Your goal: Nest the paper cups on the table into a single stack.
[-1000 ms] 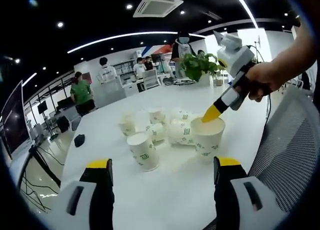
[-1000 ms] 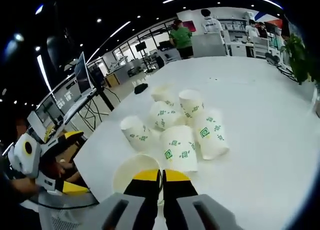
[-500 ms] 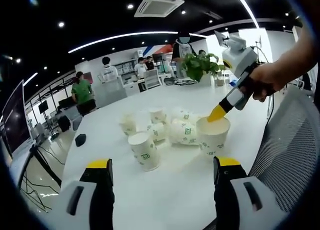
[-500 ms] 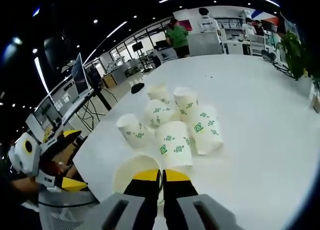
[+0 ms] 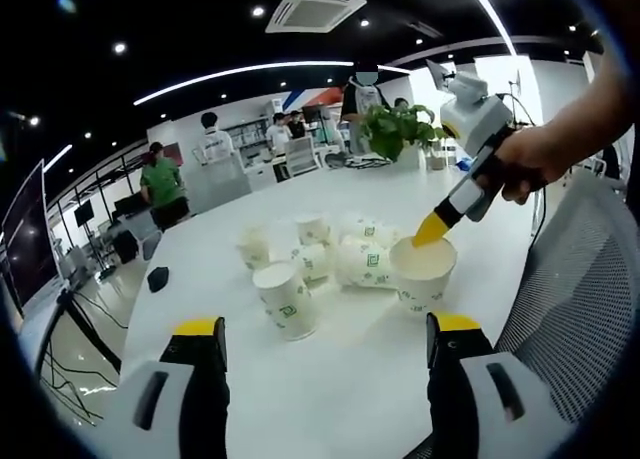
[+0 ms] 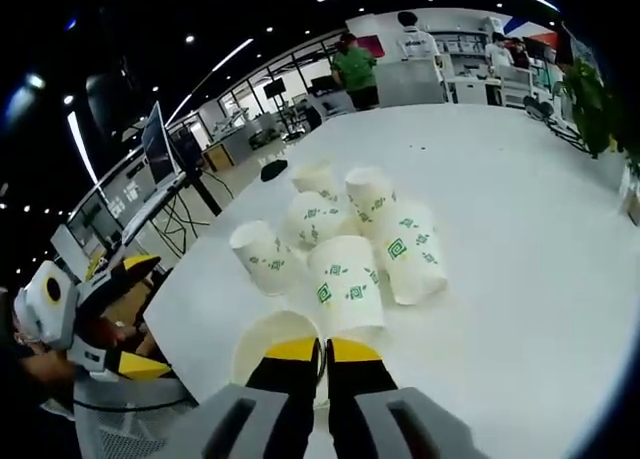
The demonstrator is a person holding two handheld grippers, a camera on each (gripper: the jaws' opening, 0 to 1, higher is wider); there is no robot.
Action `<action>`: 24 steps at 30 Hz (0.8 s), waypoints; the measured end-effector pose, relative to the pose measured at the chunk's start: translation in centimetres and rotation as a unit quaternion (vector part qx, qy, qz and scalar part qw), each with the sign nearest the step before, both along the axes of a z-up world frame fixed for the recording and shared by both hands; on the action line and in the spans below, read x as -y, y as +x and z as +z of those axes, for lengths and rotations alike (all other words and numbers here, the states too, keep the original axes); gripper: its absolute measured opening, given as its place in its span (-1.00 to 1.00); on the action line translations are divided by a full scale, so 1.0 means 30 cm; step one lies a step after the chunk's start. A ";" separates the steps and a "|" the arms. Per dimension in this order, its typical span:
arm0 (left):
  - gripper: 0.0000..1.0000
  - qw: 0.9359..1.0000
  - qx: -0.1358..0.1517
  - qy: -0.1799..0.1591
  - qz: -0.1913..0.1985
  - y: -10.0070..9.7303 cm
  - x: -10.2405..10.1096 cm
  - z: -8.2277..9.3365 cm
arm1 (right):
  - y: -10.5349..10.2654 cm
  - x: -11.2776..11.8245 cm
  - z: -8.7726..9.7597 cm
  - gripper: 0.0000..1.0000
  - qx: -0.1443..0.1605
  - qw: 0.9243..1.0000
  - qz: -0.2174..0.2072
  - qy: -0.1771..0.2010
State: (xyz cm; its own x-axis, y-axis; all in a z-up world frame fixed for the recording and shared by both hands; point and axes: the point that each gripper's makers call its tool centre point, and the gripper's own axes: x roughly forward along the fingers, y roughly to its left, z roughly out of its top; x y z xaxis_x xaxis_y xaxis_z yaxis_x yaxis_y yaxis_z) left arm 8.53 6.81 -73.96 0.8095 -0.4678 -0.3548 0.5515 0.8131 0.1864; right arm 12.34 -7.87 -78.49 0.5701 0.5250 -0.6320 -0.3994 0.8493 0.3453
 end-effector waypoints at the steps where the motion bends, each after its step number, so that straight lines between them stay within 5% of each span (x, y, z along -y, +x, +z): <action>1: 0.63 1.000 0.000 0.000 0.001 0.000 -0.001 0.001 | 0.000 -0.001 0.001 -1.00 0.000 1.000 0.000 0.001; 16: 0.64 1.000 0.000 -0.006 0.001 0.001 0.000 0.003 | 0.016 0.023 0.023 -0.73 0.014 1.000 -0.001 0.001; 24: 0.73 0.999 0.007 -0.048 -0.012 -0.003 0.024 0.035 | 0.053 0.033 0.036 -0.57 0.021 1.000 0.003 0.007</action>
